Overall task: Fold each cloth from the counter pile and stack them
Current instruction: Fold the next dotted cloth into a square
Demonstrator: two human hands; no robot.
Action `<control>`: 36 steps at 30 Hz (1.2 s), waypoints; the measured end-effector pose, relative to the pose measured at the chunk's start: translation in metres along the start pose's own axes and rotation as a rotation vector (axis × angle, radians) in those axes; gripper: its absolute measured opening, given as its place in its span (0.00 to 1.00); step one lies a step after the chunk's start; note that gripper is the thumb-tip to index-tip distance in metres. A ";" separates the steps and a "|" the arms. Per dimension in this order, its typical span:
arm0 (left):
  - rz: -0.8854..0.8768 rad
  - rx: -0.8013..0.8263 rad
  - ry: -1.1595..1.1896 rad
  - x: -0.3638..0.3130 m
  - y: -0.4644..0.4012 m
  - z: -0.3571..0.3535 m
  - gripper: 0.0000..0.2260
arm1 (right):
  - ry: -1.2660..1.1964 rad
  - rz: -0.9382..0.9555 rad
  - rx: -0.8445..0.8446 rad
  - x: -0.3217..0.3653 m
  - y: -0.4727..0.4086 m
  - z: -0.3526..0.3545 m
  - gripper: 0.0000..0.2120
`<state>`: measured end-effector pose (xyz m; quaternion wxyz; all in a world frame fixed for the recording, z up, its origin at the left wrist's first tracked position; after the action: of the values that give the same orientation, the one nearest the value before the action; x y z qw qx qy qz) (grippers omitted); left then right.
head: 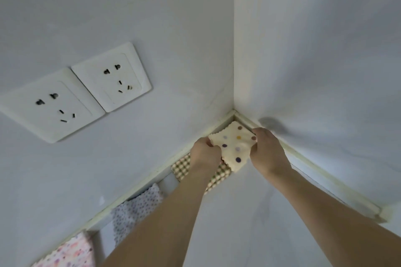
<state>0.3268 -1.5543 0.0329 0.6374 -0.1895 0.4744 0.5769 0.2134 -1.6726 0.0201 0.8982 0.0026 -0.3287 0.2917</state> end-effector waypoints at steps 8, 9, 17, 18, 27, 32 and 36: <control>-0.375 -0.133 -0.242 0.018 0.069 0.069 0.17 | -0.090 0.145 -0.011 0.051 0.068 0.029 0.20; -0.413 -0.129 -0.285 0.027 0.077 0.079 0.18 | -0.109 0.163 -0.013 0.059 0.083 0.032 0.20; -0.557 -0.244 -0.558 0.107 0.154 0.190 0.20 | -0.158 0.270 0.047 0.116 0.203 0.043 0.22; -0.550 -0.271 -0.564 0.118 0.164 0.206 0.20 | -0.165 0.288 0.065 0.126 0.219 0.042 0.22; -0.516 -0.413 -0.532 0.198 0.249 0.362 0.20 | -0.229 0.509 0.089 0.249 0.375 0.039 0.21; -0.476 -0.470 -0.601 0.256 0.301 0.468 0.20 | -0.236 0.601 0.178 0.322 0.477 0.039 0.20; -0.439 -0.536 -0.612 0.280 0.335 0.537 0.20 | -0.267 0.606 0.290 0.380 0.535 0.040 0.21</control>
<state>0.1950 -0.8871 0.1617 0.7836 -0.2647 0.0470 0.5600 0.1417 -1.0384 0.1767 0.7103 0.0707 -0.3842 0.5856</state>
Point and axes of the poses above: each hand's wrist, its own y-axis away from the middle knuckle, its own z-axis out of the back of the hand, x = y × z, the point moved 2 cm from there along -y, towards the middle knuckle, and after that the axes turned 12 degrees about -x, right-handed, at the moved point
